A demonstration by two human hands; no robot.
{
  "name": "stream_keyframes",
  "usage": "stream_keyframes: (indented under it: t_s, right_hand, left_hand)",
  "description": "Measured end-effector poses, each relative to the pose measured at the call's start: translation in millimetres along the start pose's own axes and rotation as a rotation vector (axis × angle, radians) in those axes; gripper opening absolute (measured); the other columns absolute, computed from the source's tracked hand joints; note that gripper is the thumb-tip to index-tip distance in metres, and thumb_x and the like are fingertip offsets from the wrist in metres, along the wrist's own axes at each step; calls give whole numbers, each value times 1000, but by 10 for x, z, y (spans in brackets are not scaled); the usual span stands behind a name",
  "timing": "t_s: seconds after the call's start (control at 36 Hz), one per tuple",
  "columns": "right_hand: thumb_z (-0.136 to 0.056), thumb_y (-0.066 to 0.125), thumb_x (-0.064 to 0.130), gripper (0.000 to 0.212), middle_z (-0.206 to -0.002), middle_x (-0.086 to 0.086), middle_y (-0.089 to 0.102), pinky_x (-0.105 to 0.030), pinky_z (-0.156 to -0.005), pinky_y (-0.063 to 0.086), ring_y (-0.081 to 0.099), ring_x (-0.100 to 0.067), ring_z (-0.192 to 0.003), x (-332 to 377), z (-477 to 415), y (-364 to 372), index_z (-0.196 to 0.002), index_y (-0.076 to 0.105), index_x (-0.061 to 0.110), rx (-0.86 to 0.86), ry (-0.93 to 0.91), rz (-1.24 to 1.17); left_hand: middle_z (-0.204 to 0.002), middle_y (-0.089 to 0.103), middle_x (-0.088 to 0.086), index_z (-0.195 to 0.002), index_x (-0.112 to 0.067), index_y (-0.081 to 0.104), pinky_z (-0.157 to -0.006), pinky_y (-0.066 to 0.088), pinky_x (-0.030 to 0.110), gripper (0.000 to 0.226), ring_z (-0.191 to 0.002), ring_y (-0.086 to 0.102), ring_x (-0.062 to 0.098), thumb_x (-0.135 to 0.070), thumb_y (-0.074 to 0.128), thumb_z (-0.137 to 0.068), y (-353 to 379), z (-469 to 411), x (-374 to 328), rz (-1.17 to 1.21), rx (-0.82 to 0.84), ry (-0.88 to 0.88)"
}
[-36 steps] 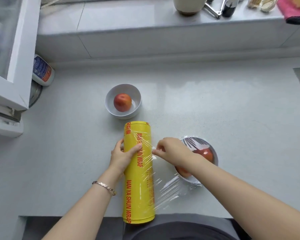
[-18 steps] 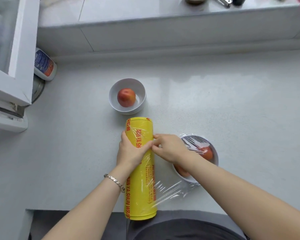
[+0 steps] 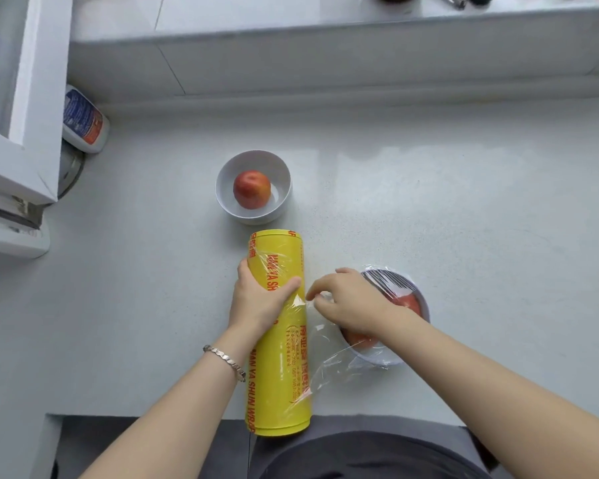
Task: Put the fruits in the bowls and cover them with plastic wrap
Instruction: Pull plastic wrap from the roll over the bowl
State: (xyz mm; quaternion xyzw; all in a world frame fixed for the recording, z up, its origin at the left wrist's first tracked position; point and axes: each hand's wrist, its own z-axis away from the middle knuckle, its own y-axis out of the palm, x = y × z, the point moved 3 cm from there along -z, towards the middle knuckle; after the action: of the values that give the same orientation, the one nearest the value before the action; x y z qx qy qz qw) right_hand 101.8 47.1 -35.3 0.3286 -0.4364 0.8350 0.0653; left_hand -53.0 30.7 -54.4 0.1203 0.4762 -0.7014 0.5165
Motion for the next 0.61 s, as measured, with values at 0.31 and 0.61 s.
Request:
stream_keyframes:
  t_s: [0.31,0.61]
  right_hand:
    - [-84,51,29,23,-115,-11,64,-32,-108,21,48,-19,-123,136,-16,159,-75,66,13,-16,38,92]
    - [-82,40,26,31,-91,-9,70,-33,-100,26,61,-26,-103,79,-33,274,-75,66,9,-212,50,153]
  left_hand:
    - [-128,53,6,-142,-20,22,-91,47,38,96,-109,55,25,-41,78,-68,-7,-7,11,1,-6,11]
    - [-126,54,6,-140,-20,25,-91,48,38,90,-105,55,23,-40,78,-69,-39,-11,18,31,7,16]
